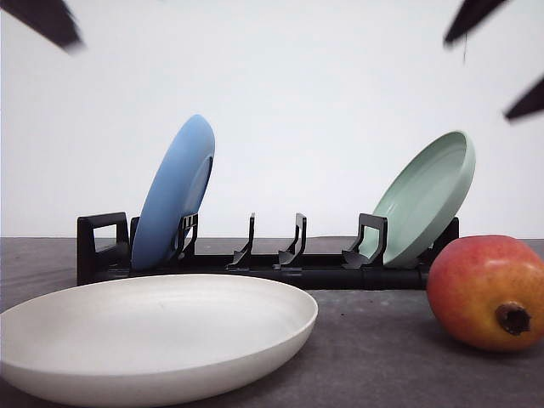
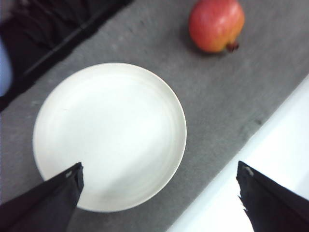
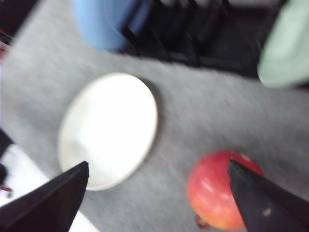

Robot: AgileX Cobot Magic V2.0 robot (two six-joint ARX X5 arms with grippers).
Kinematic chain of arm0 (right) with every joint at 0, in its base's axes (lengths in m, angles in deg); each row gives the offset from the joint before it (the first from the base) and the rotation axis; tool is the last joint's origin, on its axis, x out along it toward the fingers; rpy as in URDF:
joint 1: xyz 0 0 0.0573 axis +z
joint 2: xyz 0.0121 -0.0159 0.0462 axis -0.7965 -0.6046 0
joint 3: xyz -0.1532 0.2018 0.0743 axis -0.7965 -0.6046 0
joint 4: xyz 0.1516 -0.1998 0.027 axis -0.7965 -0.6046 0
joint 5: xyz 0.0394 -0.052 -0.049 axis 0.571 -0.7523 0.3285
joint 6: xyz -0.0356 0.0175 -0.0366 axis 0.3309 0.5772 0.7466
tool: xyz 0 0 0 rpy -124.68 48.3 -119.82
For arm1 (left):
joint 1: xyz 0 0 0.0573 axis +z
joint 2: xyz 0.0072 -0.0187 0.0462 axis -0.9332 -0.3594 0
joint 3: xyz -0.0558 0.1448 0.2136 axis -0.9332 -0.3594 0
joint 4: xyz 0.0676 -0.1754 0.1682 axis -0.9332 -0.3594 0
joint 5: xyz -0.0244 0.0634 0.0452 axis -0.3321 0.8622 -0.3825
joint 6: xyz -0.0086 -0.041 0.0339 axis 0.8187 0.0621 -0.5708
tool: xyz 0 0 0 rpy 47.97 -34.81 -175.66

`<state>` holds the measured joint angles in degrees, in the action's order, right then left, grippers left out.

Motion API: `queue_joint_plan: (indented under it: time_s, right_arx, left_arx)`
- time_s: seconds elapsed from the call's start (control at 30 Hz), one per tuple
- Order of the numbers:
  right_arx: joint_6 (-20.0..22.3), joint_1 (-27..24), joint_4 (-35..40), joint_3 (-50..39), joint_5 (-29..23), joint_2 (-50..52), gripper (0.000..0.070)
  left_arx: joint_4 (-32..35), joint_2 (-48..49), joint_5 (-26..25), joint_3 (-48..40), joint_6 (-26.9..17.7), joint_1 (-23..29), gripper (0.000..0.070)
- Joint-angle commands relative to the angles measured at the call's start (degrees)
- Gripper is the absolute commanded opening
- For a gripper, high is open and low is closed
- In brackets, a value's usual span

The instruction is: Place pomegranate in white plate

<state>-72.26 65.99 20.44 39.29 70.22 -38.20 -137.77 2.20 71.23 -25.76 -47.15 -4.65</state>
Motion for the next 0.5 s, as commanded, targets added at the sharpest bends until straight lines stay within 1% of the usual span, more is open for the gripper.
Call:
queue_joint_plan:
  time_s: [0.0,0.1,0.23,0.27,0.47]
  right_arx:
    - [-0.63,0.71,-0.25,0.83,-2.38,-2.12,0.0617]
    - [-0.62,2.09,-0.58,0.83,-6.69,-5.96,0.0647]
    - [-0.61,3.88,-0.01,0.83,-10.52,-11.1,0.0698]
    - [-0.61,4.37,0.25,0.83,-11.45,-12.58,0.07]
    - [-0.61,6.77,1.22,0.83,-15.01,-21.12,0.07]
  left_arx:
    - [-0.82,3.44,0.51,1.13,2.7,-0.8,0.058]
    - [-2.98,10.11,2.25,0.83,5.46,-0.81,0.058]
    - [-4.17,18.06,3.84,-1.31,8.23,-0.81,0.058]
    - [-4.14,20.15,4.31,-2.25,8.68,-0.81,0.058]
    - [-4.42,30.22,7.33,-7.65,8.53,-0.79,0.058]
